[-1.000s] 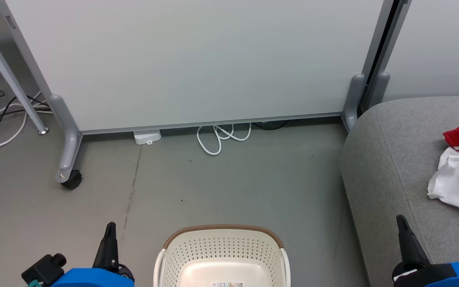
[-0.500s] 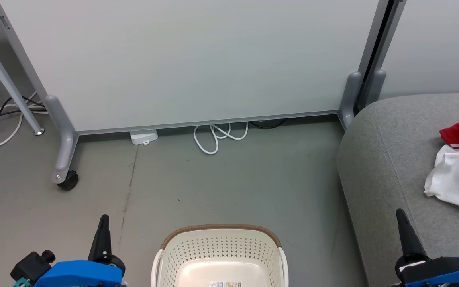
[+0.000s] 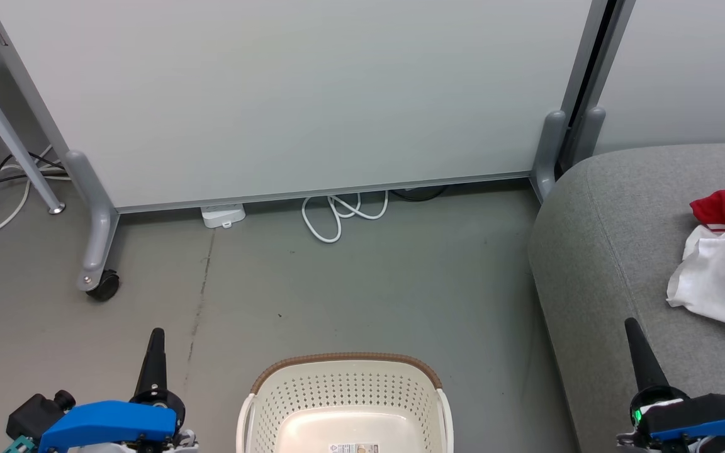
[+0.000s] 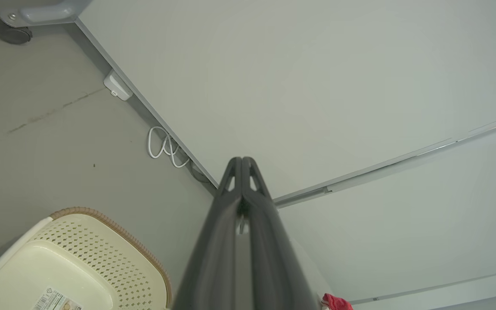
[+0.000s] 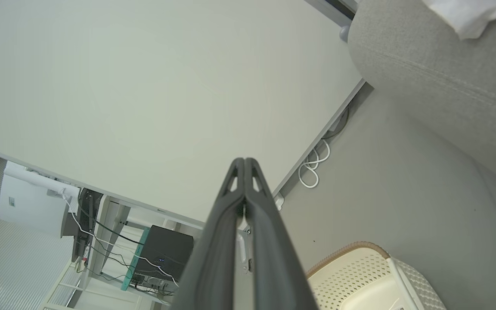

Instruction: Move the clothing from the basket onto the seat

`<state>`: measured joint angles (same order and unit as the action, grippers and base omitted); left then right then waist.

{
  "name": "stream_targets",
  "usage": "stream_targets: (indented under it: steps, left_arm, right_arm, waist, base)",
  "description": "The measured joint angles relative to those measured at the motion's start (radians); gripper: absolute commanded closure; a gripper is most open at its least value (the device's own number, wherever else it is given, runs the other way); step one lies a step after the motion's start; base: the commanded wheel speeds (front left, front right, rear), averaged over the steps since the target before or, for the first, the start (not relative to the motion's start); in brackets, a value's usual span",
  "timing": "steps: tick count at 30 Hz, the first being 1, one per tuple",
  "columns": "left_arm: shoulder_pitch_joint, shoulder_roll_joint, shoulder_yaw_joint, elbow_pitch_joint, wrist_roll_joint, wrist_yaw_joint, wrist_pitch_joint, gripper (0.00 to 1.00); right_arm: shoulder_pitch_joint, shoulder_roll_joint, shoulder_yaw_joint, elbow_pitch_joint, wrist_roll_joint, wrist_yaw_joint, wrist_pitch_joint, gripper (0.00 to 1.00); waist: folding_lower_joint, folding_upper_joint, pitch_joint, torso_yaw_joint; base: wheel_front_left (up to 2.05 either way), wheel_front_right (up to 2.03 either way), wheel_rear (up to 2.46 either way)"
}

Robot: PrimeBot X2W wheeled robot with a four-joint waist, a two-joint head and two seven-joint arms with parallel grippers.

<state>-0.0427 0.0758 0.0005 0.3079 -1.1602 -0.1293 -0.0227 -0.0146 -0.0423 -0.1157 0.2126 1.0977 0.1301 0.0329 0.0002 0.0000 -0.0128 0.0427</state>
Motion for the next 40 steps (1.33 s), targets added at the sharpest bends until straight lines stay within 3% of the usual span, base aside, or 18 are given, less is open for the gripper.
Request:
stream_targets:
  steps: [40]
  left_arm:
    - [-0.042,-0.016,0.078,-0.043,-0.311,0.000,0.092,1.00]
  right_arm:
    - [-0.061,-0.003,0.001,0.023,0.351,0.000,0.054,1.00]
  waist:
    - [-0.0002,0.0000,0.010,-0.027]
  base:
    - [0.00,0.00,0.00]
